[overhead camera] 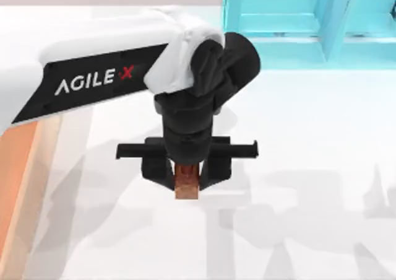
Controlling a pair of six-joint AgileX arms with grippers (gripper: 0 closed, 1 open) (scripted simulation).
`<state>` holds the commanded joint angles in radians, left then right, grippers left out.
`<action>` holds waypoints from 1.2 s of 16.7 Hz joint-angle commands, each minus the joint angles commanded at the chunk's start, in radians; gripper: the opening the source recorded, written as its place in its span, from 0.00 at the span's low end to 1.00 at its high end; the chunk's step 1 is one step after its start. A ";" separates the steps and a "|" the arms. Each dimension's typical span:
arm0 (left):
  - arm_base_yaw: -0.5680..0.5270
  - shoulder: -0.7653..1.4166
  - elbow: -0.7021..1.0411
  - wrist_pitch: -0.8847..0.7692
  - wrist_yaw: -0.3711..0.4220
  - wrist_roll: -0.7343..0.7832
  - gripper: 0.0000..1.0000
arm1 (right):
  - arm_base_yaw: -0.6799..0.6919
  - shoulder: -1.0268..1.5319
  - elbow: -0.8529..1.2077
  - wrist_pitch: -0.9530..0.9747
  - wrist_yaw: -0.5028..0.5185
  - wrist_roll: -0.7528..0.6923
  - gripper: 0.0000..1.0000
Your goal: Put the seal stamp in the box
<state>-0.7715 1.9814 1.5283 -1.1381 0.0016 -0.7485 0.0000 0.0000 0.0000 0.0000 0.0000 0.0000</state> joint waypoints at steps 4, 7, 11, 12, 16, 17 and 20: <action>-0.001 -0.038 0.074 -0.089 0.000 0.002 0.00 | 0.000 0.000 0.000 0.000 0.000 0.000 1.00; 0.001 -0.034 0.072 -0.087 -0.001 0.004 0.00 | 0.000 0.000 0.000 0.000 0.000 0.000 1.00; 0.065 -0.042 0.077 -0.096 0.000 0.070 0.00 | 0.000 0.000 0.000 0.000 0.000 0.000 1.00; 0.105 -0.045 0.079 -0.102 0.000 0.110 0.00 | 0.000 0.000 0.000 0.000 0.000 0.000 1.00; 0.321 -0.067 0.078 -0.137 0.000 0.326 0.00 | 0.000 0.000 0.000 0.000 0.000 0.000 1.00; 0.387 -0.074 0.075 -0.147 0.000 0.392 0.00 | 0.000 0.000 0.000 0.000 0.000 0.000 1.00; 0.606 -0.099 0.062 -0.178 -0.005 0.611 0.00 | 0.000 0.000 0.000 0.000 0.000 0.000 1.00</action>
<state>-0.1656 1.8825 1.5907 -1.3159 -0.0031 -0.1378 0.0000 0.0000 0.0000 0.0000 0.0000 0.0000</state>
